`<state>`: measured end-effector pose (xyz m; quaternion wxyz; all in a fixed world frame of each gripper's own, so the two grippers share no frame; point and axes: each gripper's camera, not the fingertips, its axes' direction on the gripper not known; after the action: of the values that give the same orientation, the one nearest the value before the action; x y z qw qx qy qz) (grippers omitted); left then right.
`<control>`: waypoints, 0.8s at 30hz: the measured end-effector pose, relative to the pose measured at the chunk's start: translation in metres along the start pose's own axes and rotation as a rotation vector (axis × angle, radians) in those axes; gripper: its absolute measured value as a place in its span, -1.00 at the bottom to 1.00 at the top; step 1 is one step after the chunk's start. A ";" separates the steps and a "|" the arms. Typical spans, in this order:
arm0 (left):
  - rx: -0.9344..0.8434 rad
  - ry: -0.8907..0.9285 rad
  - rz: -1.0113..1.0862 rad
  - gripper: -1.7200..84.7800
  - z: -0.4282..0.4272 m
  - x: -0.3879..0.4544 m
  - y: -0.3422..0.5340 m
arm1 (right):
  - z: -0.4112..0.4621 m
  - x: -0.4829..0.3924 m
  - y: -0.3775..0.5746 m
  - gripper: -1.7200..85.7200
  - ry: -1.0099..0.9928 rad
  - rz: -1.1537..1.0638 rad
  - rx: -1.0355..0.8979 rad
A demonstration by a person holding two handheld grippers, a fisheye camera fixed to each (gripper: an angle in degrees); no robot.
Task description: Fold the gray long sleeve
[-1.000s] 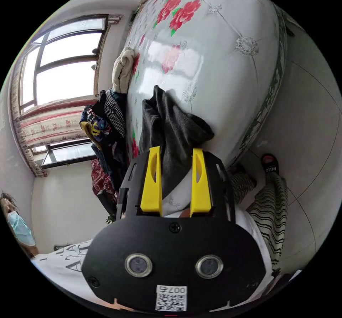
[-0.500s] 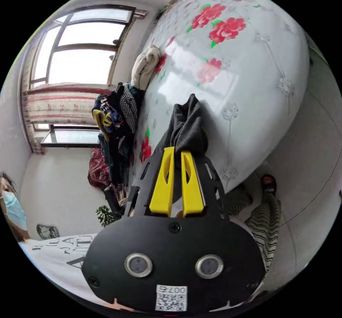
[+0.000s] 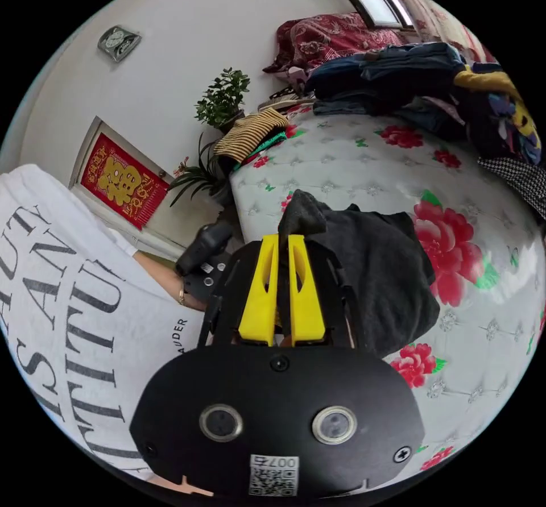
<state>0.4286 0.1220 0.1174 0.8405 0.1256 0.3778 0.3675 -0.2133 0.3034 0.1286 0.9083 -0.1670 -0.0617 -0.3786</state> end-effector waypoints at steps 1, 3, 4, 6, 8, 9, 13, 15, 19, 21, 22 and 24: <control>0.016 -0.012 -0.047 -0.98 -0.011 -0.009 0.012 | 0.023 0.010 -0.010 -0.95 -0.015 0.033 -0.049; 0.043 -0.033 -0.108 -0.98 -0.027 -0.021 0.023 | 0.037 0.019 -0.016 -0.94 -0.056 0.056 -0.080; 0.070 -0.038 -0.141 -0.97 -0.037 -0.028 0.028 | 0.036 0.020 -0.016 -0.93 -0.071 0.049 -0.066; 0.106 -0.037 -0.188 -0.96 -0.049 -0.037 0.031 | 0.027 0.021 -0.015 -0.90 -0.050 0.030 -0.056; 0.143 -0.032 -0.220 -0.93 -0.058 -0.044 0.031 | 0.015 0.024 -0.016 -0.87 0.001 0.021 -0.042; 0.153 -0.025 -0.237 -0.91 -0.061 -0.048 0.029 | 0.014 0.025 -0.017 -0.86 0.009 0.023 -0.039; 0.149 -0.034 -0.275 -0.90 -0.064 -0.048 0.030 | 0.034 0.009 -0.046 -0.82 -0.006 -0.021 -0.070; 0.130 -0.051 -0.287 -0.91 -0.061 -0.047 0.031 | 0.060 -0.001 -0.063 -0.81 0.039 -0.046 -0.126; 0.101 -0.080 -0.293 -0.93 -0.057 -0.038 0.024 | 0.107 0.009 -0.077 -0.90 0.083 -0.013 -0.309; 0.080 -0.096 -0.278 -0.95 -0.057 -0.030 0.017 | 0.059 0.007 -0.066 -0.93 0.081 -0.029 -0.131; 0.080 -0.101 -0.256 -0.96 -0.058 -0.022 0.013 | 0.016 0.007 -0.052 -0.94 0.105 -0.014 -0.021; 0.067 -0.123 -0.227 -0.97 -0.058 -0.011 0.008 | -0.053 0.009 -0.014 -0.95 0.175 0.066 0.123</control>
<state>0.3773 0.1166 0.0877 0.8936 0.1323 0.3494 0.2486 -0.2172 0.2698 0.0851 0.9306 -0.0792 0.0002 -0.3573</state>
